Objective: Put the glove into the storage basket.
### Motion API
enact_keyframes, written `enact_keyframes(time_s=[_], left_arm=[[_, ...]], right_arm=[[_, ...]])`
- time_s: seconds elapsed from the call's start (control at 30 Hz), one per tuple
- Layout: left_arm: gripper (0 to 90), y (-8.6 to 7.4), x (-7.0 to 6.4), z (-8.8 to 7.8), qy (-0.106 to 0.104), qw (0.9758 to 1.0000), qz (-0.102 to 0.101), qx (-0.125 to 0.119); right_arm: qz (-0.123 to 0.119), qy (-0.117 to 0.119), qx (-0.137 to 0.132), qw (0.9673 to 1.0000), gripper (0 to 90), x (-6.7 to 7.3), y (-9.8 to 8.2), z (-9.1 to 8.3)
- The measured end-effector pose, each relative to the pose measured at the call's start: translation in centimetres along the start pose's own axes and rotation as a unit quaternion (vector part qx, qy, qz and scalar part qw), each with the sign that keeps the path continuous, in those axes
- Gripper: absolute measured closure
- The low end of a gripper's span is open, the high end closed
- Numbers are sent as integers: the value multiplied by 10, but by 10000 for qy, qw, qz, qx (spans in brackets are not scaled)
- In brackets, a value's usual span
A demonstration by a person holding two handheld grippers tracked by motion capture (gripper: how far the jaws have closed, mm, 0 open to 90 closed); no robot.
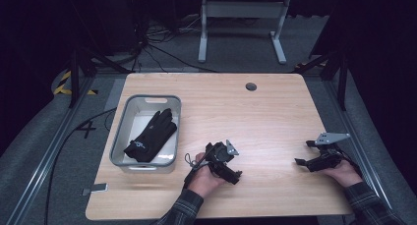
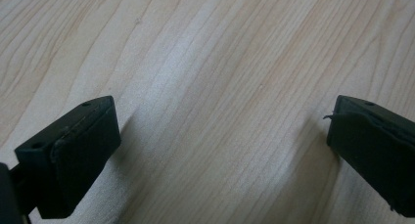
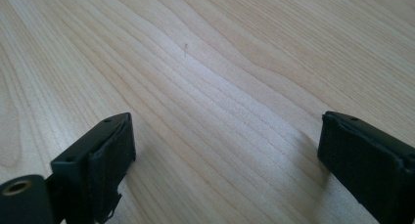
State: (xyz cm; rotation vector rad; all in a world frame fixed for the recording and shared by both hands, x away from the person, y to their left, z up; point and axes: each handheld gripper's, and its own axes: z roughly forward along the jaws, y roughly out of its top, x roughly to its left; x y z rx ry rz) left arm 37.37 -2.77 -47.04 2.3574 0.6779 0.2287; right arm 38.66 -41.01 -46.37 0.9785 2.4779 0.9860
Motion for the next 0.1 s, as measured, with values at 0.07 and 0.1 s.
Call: enact_keyframes(time_s=[0.07, 0.1], left_arm=[[0, -2, 0, 0, -36, 9999, 1, -101], [0, -3, -1, 0, -36, 9999, -13, -120]], right_arm=[[-1, -1, -1, 10000, 75, 0, 0, 0], [-1, -1, -1, 10000, 75, 0, 0, 0]])
